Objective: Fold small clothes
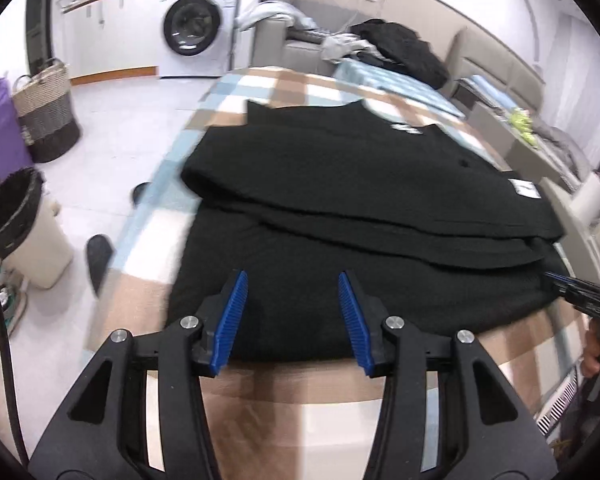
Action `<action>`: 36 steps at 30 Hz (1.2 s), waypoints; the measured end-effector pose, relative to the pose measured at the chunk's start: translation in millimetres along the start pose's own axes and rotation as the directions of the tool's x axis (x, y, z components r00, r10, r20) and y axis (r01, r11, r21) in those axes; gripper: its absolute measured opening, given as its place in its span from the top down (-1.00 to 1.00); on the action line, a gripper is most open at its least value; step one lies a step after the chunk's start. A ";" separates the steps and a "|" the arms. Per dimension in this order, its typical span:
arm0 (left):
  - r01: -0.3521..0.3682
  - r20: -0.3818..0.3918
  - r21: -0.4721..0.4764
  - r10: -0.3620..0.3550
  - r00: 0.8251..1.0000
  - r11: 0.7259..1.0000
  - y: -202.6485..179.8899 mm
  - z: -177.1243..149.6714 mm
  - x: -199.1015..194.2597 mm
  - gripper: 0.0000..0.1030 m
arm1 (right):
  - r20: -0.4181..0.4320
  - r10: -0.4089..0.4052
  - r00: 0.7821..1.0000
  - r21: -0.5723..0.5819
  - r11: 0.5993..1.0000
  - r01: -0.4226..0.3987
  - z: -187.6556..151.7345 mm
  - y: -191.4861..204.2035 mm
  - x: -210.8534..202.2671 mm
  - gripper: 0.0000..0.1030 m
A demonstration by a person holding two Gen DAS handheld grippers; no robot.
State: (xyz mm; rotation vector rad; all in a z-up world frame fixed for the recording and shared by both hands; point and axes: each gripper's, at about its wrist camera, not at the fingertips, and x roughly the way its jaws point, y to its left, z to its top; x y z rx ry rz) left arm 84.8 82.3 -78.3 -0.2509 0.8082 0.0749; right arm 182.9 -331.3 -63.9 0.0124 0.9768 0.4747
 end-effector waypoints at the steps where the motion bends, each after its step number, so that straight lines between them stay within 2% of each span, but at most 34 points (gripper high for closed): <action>1: 0.034 0.006 0.026 -0.034 0.999 0.999 -11.6 1.5 1.4 0.15 | 0.010 0.007 1.000 0.001 1.000 -0.007 2.2 2.5 0.9 0.56; 6: 0.129 -0.032 0.122 -0.126 0.991 0.984 -57.2 0.1 21.3 0.15 | -0.006 0.047 0.999 -0.017 0.999 -0.047 3.9 17.5 13.6 0.56; 11: 0.137 -0.098 0.208 -0.119 0.988 0.968 -78.4 -26.4 30.1 0.15 | -0.029 0.047 0.998 -0.063 0.997 -0.049 -7.1 19.2 5.2 0.53; 13: 0.131 -0.097 0.262 -0.110 0.989 0.956 -83.4 -34.3 25.7 0.11 | -0.031 0.068 0.997 -0.030 0.997 -0.069 -8.7 11.6 -0.7 0.48; 15: 0.138 -0.110 0.269 -0.112 0.988 0.953 -82.4 -35.9 22.5 0.11 | -0.013 0.091 0.996 0.030 0.995 -0.091 -6.9 -1.2 -5.9 0.39; 17: 0.159 -0.125 0.209 -0.135 0.983 0.965 -72.4 -31.9 20.1 0.11 | 0.049 0.106 0.993 0.151 0.982 -0.112 -1.3 -25.7 -15.2 0.09; 18: 0.161 -0.125 0.176 -0.140 0.982 0.971 -67.2 -28.3 22.1 0.10 | 0.074 0.108 0.991 0.197 0.973 -0.121 1.8 -35.4 -17.7 0.03; 22: 0.090 -0.074 -0.009 -0.090 0.993 0.996 -26.3 -7.0 25.5 -0.05 | 0.148 0.063 0.987 0.390 0.913 -0.117 8.1 -86.1 -27.1 -0.02; 25: 0.071 -0.054 -0.120 -0.078 0.996 0.990 2.8 2.7 27.5 -0.07 | 0.189 0.077 0.979 0.483 0.861 -0.161 11.3 -112.8 -25.7 -0.06; 28: 0.098 -0.032 -0.197 -0.106 0.994 0.976 26.4 13.9 25.5 -0.07 | 0.196 0.056 0.979 0.526 0.836 -0.153 19.9 -126.9 -17.6 -0.08; 31: 0.042 -0.015 -0.195 -0.046 0.999 0.980 37.3 20.0 18.8 -0.08 | 0.207 0.054 0.977 0.524 0.837 -0.157 32.1 -135.1 -11.6 -0.08; 33: 0.032 -0.001 -0.202 -0.033 0.999 0.979 43.4 22.1 14.4 -0.10 | 0.223 0.057 0.973 0.514 0.841 -0.167 39.1 -136.9 -10.7 -0.07; 36: -0.010 0.012 -0.228 0.013 1.000 0.974 55.3 27.0 13.3 -0.16 | 0.261 0.091 0.961 0.490 0.845 -0.213 49.0 -138.3 -12.1 -0.07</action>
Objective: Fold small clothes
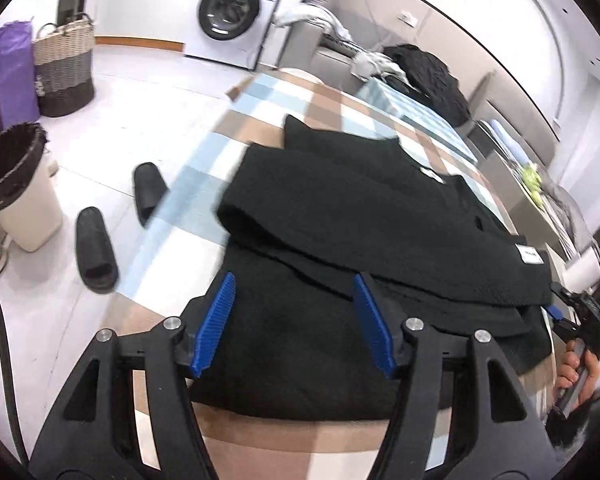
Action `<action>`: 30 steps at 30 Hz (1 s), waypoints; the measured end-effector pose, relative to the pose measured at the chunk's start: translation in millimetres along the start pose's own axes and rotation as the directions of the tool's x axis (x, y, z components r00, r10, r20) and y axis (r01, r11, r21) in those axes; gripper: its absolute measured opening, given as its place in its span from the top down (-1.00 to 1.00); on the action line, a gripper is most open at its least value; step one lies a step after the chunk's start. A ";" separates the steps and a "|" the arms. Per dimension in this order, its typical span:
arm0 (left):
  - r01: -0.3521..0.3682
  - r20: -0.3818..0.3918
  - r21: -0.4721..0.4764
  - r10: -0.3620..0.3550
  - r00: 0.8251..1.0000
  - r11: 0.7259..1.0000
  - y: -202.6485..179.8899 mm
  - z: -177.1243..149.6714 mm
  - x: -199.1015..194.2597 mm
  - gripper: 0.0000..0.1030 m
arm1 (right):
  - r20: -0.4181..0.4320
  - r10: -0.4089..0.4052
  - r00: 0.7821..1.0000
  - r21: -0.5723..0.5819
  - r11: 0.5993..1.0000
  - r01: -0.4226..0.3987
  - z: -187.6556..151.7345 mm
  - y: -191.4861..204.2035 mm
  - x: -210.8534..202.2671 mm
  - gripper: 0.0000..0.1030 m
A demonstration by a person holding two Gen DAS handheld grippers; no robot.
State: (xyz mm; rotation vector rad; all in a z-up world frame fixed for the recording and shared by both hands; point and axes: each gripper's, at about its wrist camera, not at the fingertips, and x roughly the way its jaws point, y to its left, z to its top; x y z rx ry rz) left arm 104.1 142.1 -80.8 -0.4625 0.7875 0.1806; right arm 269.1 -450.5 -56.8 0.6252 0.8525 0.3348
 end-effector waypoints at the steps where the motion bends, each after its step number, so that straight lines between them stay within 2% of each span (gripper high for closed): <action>1: -0.016 0.001 -0.009 0.016 1.000 1.000 4.6 3.4 1.0 -0.18 | 0.003 0.019 1.000 -0.011 1.000 -0.019 1.7 2.6 0.1 -0.07; 4: -0.038 0.005 -0.031 0.038 0.999 0.999 20.1 13.8 5.9 -0.19 | 0.004 0.025 1.000 -0.054 0.998 -0.025 5.0 8.6 2.1 -0.07; 9: -0.005 -0.006 -0.066 0.005 1.000 0.998 26.5 41.5 34.9 -0.18 | -0.021 0.000 1.000 -0.060 0.998 -0.001 5.8 6.2 8.0 -0.07; 11: 0.006 -0.005 -0.069 -0.007 1.000 0.998 22.4 51.1 44.4 0.17 | -0.022 -0.008 1.000 -0.052 0.999 0.007 4.9 5.2 8.5 -0.07; 12: 0.011 0.003 -0.064 -0.011 1.000 0.998 18.7 54.9 46.8 0.54 | -0.029 -0.010 1.000 -0.044 0.999 0.008 5.6 5.0 9.8 -0.07; 13: 0.011 0.011 -0.052 -0.010 1.000 0.999 14.6 58.4 48.0 0.75 | -0.030 -0.003 1.000 -0.038 0.999 0.002 4.6 4.6 8.0 -0.01; 15: 0.013 0.036 -0.029 -0.012 0.999 0.999 6.4 67.7 49.1 0.86 | -0.024 -0.001 1.000 -0.028 1.000 0.001 7.6 5.2 7.9 0.24; 17: 0.038 0.055 -0.036 -0.036 0.998 0.999 1.9 74.5 45.8 0.90 | -0.021 -0.007 1.000 -0.014 1.000 0.007 13.3 7.3 9.3 0.69; 19: 0.057 0.071 -0.041 -0.053 0.996 0.998 -1.1 83.1 43.5 0.91 | -0.018 0.010 1.000 -0.002 1.000 -0.010 22.0 10.6 8.6 0.92; 23: 0.071 0.106 -0.024 -0.068 0.992 0.997 -11.1 115.5 48.1 0.91 | 0.004 0.034 0.999 0.021 0.999 -0.034 45.8 20.7 5.6 0.94; 26: 0.077 0.122 -0.029 -0.073 0.990 0.997 -18.7 149.2 64.4 0.91 | 0.018 0.039 0.999 0.037 0.999 -0.040 76.8 30.7 13.2 0.94; 29: 0.085 0.148 -0.048 -0.077 0.986 0.995 -24.1 185.2 86.7 0.91 | 0.040 0.062 0.997 0.095 0.993 -0.066 117.4 30.7 37.6 0.94; 30: 0.102 0.155 -0.067 -0.090 0.984 0.993 -23.4 193.8 93.8 0.85 | 0.036 0.071 0.997 0.116 0.990 -0.075 128.4 28.2 46.7 0.92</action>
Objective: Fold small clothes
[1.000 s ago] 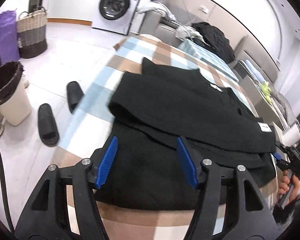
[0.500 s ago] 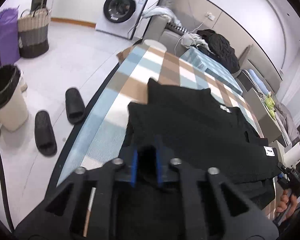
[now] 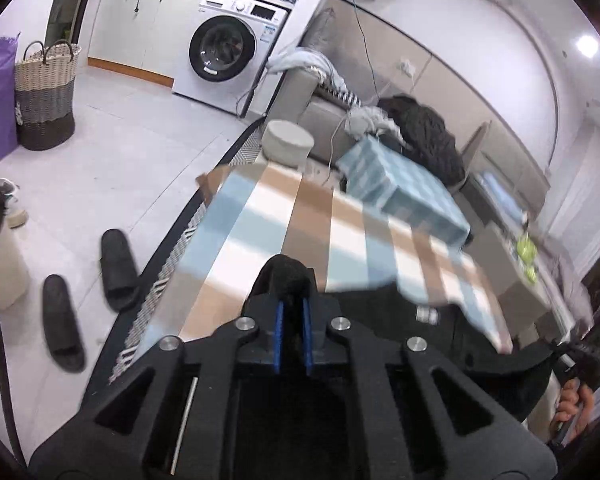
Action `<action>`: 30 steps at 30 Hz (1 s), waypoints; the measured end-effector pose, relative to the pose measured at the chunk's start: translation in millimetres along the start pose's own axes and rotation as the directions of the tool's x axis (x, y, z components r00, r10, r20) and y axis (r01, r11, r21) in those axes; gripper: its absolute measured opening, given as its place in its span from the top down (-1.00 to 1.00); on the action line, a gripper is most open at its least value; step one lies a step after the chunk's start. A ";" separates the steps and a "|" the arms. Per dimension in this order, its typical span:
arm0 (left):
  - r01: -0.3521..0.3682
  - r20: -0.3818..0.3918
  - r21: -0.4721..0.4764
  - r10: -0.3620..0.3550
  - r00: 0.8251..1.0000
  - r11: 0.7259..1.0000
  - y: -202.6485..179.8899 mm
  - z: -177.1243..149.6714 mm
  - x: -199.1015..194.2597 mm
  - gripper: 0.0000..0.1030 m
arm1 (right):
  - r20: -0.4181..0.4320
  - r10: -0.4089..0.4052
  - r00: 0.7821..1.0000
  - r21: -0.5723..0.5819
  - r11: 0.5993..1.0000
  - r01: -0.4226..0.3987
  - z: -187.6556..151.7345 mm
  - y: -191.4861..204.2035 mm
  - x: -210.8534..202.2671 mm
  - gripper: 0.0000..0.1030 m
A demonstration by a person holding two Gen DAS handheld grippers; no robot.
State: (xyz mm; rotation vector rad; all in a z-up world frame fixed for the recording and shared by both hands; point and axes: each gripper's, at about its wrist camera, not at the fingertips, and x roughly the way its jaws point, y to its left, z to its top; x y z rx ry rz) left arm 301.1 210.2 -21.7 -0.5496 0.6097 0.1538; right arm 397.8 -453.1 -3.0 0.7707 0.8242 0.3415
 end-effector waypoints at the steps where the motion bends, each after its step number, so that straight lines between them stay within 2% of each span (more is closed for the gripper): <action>1: 0.019 -0.012 -0.037 -0.019 1.000 0.999 2.9 9.0 14.0 0.69 | -0.015 -0.013 1.000 0.034 0.999 0.014 12.2 -5.2 13.7 0.77; 2: 0.021 -0.021 -0.052 -0.022 1.000 0.998 5.3 13.5 20.0 0.55 | -0.034 -0.021 0.999 0.070 0.997 0.023 21.4 -13.2 26.4 0.60; 3: -0.001 -0.026 -0.062 -0.001 1.000 0.998 7.1 16.8 25.9 0.07 | -0.046 -0.028 0.999 0.081 0.996 0.032 26.6 -18.9 33.9 0.53; 4: -0.032 -0.020 -0.070 0.030 0.999 0.997 9.7 18.3 28.1 -0.18 | -0.061 -0.075 0.995 0.096 0.992 0.080 29.5 -26.9 39.9 0.50; 6: -0.034 -0.003 -0.084 0.034 0.999 0.996 17.2 18.9 27.2 -0.27 | -0.070 -0.126 0.990 0.074 0.989 0.131 28.0 -32.3 42.1 0.50; 9: -0.055 -0.024 -0.064 0.053 0.998 0.996 24.4 13.4 28.7 -0.27 | -0.049 -0.194 0.980 -0.025 0.981 0.193 19.3 -30.6 36.6 0.50; 10: -0.060 -0.036 -0.052 0.058 0.998 0.997 25.3 11.4 30.8 -0.27 | -0.044 -0.194 0.980 -0.047 0.980 0.192 17.9 -28.9 33.7 0.48; 13: -0.063 -0.063 -0.030 0.061 0.996 0.998 26.3 1.2 35.0 -0.27 | -0.063 -0.174 0.983 -0.089 0.982 0.168 17.2 -22.9 32.1 0.18; 15: -0.050 -0.075 -0.016 0.049 0.996 0.999 24.1 -6.4 34.7 -0.27 | -0.061 -0.158 0.985 -0.130 0.980 0.149 21.9 -13.4 32.8 0.13; 17: -0.044 -0.072 0.005 0.044 0.996 0.999 19.1 -12.8 32.4 -0.27 | -0.077 -0.058 0.995 -0.103 0.993 0.050 30.2 -6.7 34.6 -0.07; 20: -0.037 -0.070 0.035 0.040 0.997 0.999 11.1 -18.0 28.9 -0.27 | -0.076 0.079 0.994 0.008 0.997 -0.079 41.5 -6.9 35.1 -0.07; 21: -0.037 -0.068 0.040 0.040 0.997 0.999 8.9 -19.0 27.4 -0.27 | -0.051 0.066 0.997 0.001 0.998 -0.066 44.3 -4.1 31.0 -0.07; 22: -0.040 -0.067 0.053 0.044 0.997 0.998 7.3 -19.9 26.6 -0.28 | -0.028 -0.004 1.000 -0.039 0.999 0.003 44.6 1.0 27.6 -0.07; 24: -0.054 -0.065 0.073 0.058 0.996 0.996 6.3 -21.4 27.3 -0.29 | 0.014 -0.154 0.988 -0.141 0.978 0.154 41.1 10.2 22.7 -0.09; 28: -0.057 -0.097 0.060 0.063 0.993 0.997 10.5 -20.8 36.0 -0.29 | -0.017 -0.240 0.971 -0.160 0.959 0.234 29.8 -6.8 15.4 -0.10; 30: -0.056 -0.109 0.059 0.062 0.992 0.997 11.6 -20.6 41.5 -0.29 | -0.017 -0.245 0.969 -0.165 0.957 0.239 23.4 -17.3 8.2 -0.10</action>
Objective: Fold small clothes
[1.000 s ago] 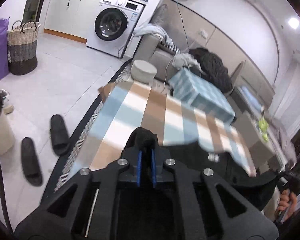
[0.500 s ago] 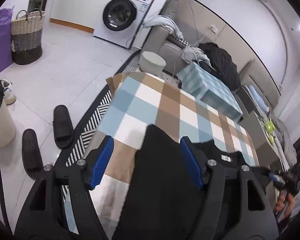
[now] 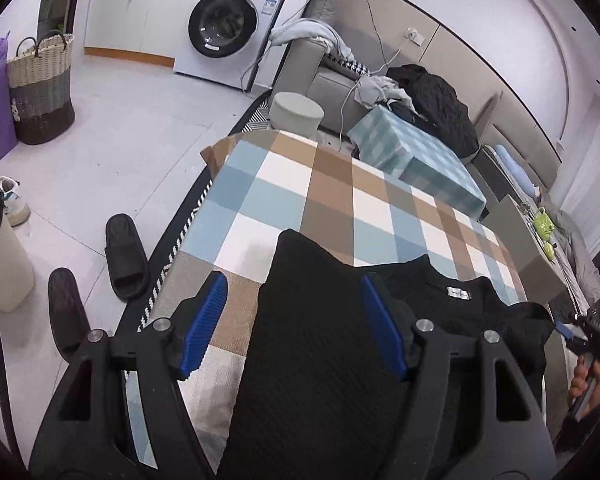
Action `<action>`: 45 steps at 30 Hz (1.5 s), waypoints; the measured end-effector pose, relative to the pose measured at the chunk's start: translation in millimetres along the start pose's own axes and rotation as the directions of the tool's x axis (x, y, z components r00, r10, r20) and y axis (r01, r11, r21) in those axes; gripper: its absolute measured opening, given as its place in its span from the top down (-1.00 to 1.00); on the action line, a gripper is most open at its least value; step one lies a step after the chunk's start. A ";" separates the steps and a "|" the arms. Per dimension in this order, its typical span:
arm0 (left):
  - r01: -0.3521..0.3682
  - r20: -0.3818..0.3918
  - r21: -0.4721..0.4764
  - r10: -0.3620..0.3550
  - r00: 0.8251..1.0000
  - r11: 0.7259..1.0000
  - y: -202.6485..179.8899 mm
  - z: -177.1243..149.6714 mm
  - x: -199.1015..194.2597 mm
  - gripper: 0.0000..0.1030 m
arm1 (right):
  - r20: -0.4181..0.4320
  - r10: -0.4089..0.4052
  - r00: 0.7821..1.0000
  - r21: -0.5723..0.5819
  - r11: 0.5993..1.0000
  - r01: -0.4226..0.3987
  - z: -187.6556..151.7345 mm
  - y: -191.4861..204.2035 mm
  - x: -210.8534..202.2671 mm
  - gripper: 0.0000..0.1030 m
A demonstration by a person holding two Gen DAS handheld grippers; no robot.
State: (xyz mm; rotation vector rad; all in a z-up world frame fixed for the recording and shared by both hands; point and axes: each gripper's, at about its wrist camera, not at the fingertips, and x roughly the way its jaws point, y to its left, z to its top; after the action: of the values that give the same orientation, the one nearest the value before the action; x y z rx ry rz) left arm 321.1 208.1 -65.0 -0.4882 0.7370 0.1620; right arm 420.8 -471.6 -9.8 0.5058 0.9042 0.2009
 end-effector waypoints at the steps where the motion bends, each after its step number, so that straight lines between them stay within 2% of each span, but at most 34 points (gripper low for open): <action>1: 0.001 -0.004 0.002 -0.001 1.000 1.000 -0.2 0.2 3.5 -0.29 | -0.015 0.002 1.000 -0.005 1.000 -0.002 -4.9 -5.6 -1.6 -0.10; 3: -0.007 -0.016 0.005 0.007 1.000 1.000 -0.6 1.3 10.1 -0.29 | -0.030 -0.005 1.000 -0.027 1.000 0.004 -13.5 -13.8 -4.9 -0.10; 6: -0.006 -0.034 0.006 0.006 0.999 1.000 -1.2 1.1 20.5 -0.29 | -0.053 -0.081 0.995 -0.164 0.984 0.072 -27.5 -7.5 -1.2 -0.06; 11: -0.006 -0.060 0.024 0.007 0.998 1.000 -6.6 -2.9 32.8 -0.29 | -0.079 -0.140 0.987 -0.308 0.945 0.109 -32.4 11.0 33.6 -0.06; 14: -0.007 -0.058 0.030 0.009 0.998 1.000 -8.6 -3.3 33.8 -0.29 | -0.032 -0.130 0.991 -0.261 0.958 0.117 -15.7 16.0 57.3 -0.06; 17: -0.020 -0.054 0.026 0.021 0.998 0.999 -5.7 -1.8 34.3 -0.29 | -0.028 -0.190 0.981 -0.152 0.971 0.184 4.6 10.8 74.4 -0.06; 19: -0.022 -0.057 0.012 0.023 0.998 1.000 -1.6 -1.5 34.9 -0.29 | -0.047 -0.145 0.988 -0.127 0.982 0.138 7.2 6.8 71.1 -0.06; 21: -0.021 -0.066 0.009 0.021 0.998 1.000 0.9 -1.4 39.1 -0.29 | -0.063 -0.113 0.992 -0.160 0.982 0.102 4.3 9.8 66.7 -0.07; 24: -0.029 -0.086 0.026 0.031 0.996 0.999 -0.8 -2.2 49.9 -0.29 | -0.100 -0.118 0.988 -0.232 0.968 0.093 -1.9 16.0 72.2 -0.07; 27: -0.038 -0.093 0.055 0.043 0.995 0.998 -7.1 -3.0 60.6 -0.28 | -0.101 -0.130 0.986 -0.237 0.966 0.103 -2.4 17.6 85.9 -0.02; 29: -0.042 -0.092 0.072 0.049 0.995 0.996 -10.4 -2.4 65.9 -0.08 | -0.101 -0.134 0.986 -0.262 0.959 0.104 -4.3 21.3 88.9 0.64; 30: -0.041 -0.090 0.077 0.048 0.995 0.996 -11.2 -1.6 67.0 0.13 | -0.094 -0.126 0.988 -0.280 0.955 0.095 -4.5 23.4 88.3 0.79; 31: -0.061 -0.085 0.088 0.068 0.994 0.994 -11.8 -0.9 68.3 0.28 | -0.066 -0.076 0.995 -0.286 0.957 0.054 -4.2 25.6 79.8 0.89; 32: -0.065 -0.080 0.093 0.073 0.994 0.994 -11.9 -0.2 68.1 0.39 | -0.021 0.007 1.000 -0.281 0.960 -0.012 -2.8 25.9 66.7 0.90; 33: -0.068 -0.073 0.100 0.075 0.994 0.993 -11.5 0.5 67.3 0.57 | 0.047 0.058 0.997 -0.274 0.961 -0.043 -0.8 24.8 49.8 0.90; 34: -0.071 -0.066 0.102 0.078 0.995 0.992 -9.8 1.5 66.4 0.61 | 0.122 0.033 0.992 -0.241 0.971 -0.002 4.4 19.1 34.4 0.90; 35: -0.064 -0.065 0.092 0.070 0.995 0.994 -6.8 2.7 66.2 0.66 | 0.145 0.015 0.989 -0.188 0.982 0.013 9.3 10.1 29.2 0.90; 38: -0.051 -0.071 0.048 0.055 0.996 0.998 2.2 5.3 67.0 0.74 | 0.111 -0.068 0.991 -0.136 0.987 0.083 13.7 -0.6 40.9 0.90; 42: -0.034 -0.082 0.030 0.037 0.996 0.999 4.4 7.1 68.3 0.70 | 0.080 -0.076 0.994 -0.140 0.986 0.087 7.8 2.1 53.3 0.90; 45: -0.047 -0.117 0.024 0.050 0.992 0.999 1.6 10.0 76.8 0.12 | 0.070 -0.067 0.995 -0.150 0.986 0.077 7.4 4.4 56.0 0.90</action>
State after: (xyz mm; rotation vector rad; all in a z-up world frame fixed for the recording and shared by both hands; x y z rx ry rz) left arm 383.0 212.3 -111.3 -0.4623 0.8659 0.1716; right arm 460.9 -449.3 -43.0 0.3350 0.8352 0.1849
